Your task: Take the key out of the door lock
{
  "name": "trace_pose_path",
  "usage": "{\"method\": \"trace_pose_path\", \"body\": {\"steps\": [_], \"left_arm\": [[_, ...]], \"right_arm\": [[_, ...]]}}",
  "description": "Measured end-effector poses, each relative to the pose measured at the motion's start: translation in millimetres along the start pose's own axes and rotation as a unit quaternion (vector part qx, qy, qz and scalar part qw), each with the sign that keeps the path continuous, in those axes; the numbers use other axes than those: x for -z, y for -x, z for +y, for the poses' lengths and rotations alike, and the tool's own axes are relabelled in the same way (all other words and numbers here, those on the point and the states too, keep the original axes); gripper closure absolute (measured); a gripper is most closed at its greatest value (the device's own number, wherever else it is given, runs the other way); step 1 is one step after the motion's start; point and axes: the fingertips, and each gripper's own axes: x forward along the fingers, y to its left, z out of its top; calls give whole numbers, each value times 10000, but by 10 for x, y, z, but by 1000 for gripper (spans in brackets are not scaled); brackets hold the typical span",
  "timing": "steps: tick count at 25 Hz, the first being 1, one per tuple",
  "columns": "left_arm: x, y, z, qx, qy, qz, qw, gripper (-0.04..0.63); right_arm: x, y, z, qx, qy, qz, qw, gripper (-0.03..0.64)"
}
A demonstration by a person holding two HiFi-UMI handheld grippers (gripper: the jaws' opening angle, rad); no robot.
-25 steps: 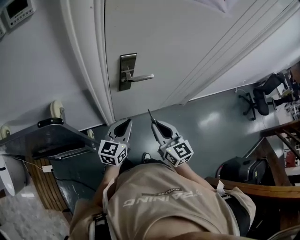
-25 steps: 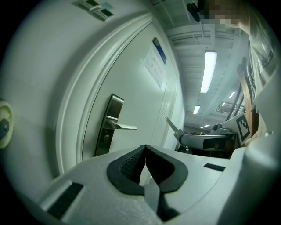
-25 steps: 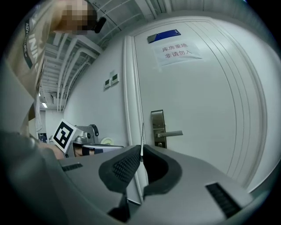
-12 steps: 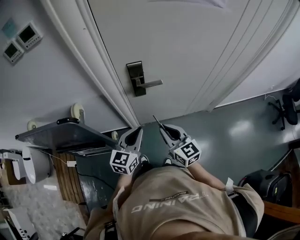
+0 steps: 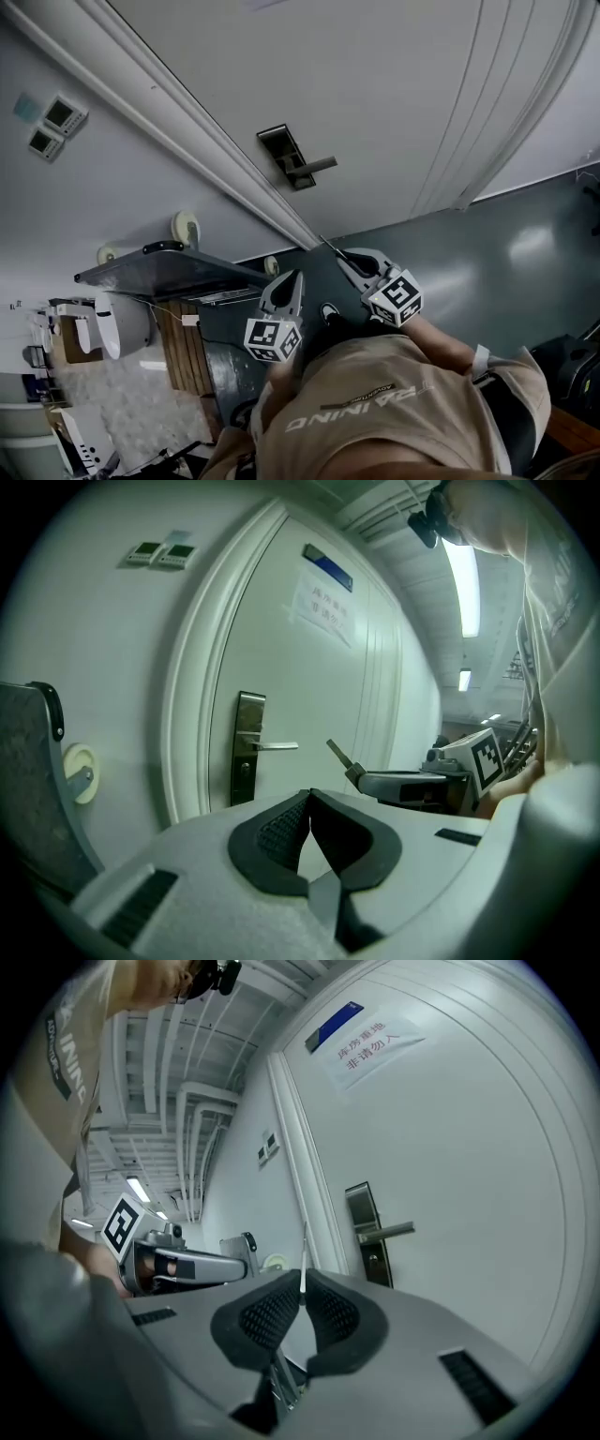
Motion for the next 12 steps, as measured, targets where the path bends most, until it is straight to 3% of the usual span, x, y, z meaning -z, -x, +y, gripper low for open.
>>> {"method": "trace_pose_path", "body": {"steps": [7, 12], "left_arm": [[-49, -172, -227, 365, -31, -73, 9993, 586], [-176, -271, -192, 489, 4, -287, 9984, 586]], "right_arm": [[-73, 62, 59, -7, -15, -89, 10000, 598], [-22, 51, 36, 85, 161, 135, 9997, 598]]}}
